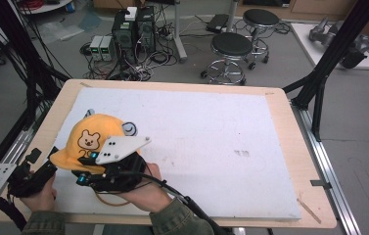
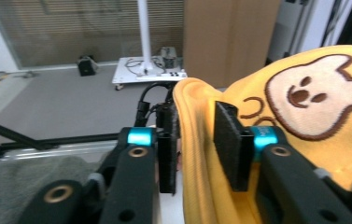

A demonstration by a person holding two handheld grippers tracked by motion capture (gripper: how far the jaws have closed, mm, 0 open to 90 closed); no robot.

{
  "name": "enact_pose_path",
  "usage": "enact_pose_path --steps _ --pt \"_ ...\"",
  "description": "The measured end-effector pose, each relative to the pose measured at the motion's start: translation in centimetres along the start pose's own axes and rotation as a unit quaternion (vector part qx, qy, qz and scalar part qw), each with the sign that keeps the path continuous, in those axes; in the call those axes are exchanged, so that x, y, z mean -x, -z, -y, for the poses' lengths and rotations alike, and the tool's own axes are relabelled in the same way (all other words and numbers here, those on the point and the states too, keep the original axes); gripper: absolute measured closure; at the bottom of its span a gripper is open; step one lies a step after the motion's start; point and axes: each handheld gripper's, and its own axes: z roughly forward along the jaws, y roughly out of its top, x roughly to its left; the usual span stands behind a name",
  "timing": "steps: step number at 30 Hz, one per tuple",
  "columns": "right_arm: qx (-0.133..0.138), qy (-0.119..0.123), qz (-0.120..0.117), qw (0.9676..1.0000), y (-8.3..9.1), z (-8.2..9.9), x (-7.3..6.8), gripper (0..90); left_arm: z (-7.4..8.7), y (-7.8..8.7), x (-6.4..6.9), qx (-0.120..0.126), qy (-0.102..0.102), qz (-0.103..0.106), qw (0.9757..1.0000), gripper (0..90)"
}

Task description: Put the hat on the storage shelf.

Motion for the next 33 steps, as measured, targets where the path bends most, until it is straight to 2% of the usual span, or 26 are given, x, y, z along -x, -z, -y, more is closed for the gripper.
enact_pose_path --steps 1,3,6,11,14,17,18,19,20,21,25,28,29,30,31,33 --pt "0.000 0.000 0.000 1.0000 0.0 0.0 0.0 64.3 0.0 0.0 0.0 0.000 0.001 0.000 1.0000 28.6" --pt "0.002 0.002 -0.015 0.9999 0.1 -0.1 0.0 56.1 0.0 0.0 0.0 0.000 0.002 0.000 1.0000 28.6" --pt "0.006 0.008 -0.021 0.9997 0.1 -0.1 -0.2 48.7 0.0 0.0 0.0 0.000 0.002 0.001 1.0000 28.6" --pt "0.018 0.001 -0.028 0.9995 0.3 -0.2 -0.1 44.4 0.0 0.0 -0.1 0.000 0.003 0.000 1.0000 28.6" --pt "0.032 0.012 -0.032 0.9989 0.9 -0.4 0.1 42.0 0.0 0.0 -0.2 -0.003 0.005 0.002 1.0000 29.1" --pt "0.046 0.010 -0.038 0.9982 1.3 -0.5 0.1 40.8 0.0 0.0 -0.2 -0.002 0.006 0.002 1.0000 29.2" --pt "0.060 0.013 -0.031 0.9977 1.9 -0.7 0.2 39.1 0.0 0.0 -0.2 -0.002 0.006 0.002 1.0000 29.2" --pt "0.060 0.013 -0.031 0.9977 1.9 -0.7 0.2 39.1 0.0 0.0 -0.2 -0.002 0.006 0.002 1.0000 29.2" --pt "0.073 0.015 -0.014 0.9971 2.5 -0.9 0.3 36.0 0.0 0.0 -0.2 -0.002 0.006 0.002 1.0000 29.2" --pt "0.073 0.015 -0.014 0.9971 2.5 -0.9 0.3 36.0 0.0 0.0 -0.2 -0.002 0.006 0.003 1.0000 29.2" --pt "0.093 0.023 0.031 0.9950 4.0 -1.2 0.8 25.6 0.0 0.0 -0.1 -0.002 0.005 0.002 1.0000 29.2" --pt "0.103 0.016 0.064 0.9924 5.5 -1.3 1.5 21.2 0.0 0.0 -0.1 -0.001 0.004 0.002 1.0000 29.2" --pt "0.103 0.016 0.064 0.9924 5.5 -1.3 1.5 21.2 0.0 0.0 -0.1 -0.001 0.005 0.002 1.0000 29.2" --pt "0.103 0.015 0.075 0.9917 6.2 -1.3 2.1 20.6 0.0 0.0 -0.1 -0.001 0.005 0.001 1.0000 29.2" --pt "0.103 0.015 0.075 0.9917 6.2 -1.3 2.1 20.6 0.0 0.1 -0.2 -0.001 0.005 0.001 1.0000 29.2" --pt "0.102 0.010 0.090 0.9906 7.0 -1.2 2.6 19.5 0.0 0.0 -0.2 -0.001 0.005 0.001 1.0000 29.2"
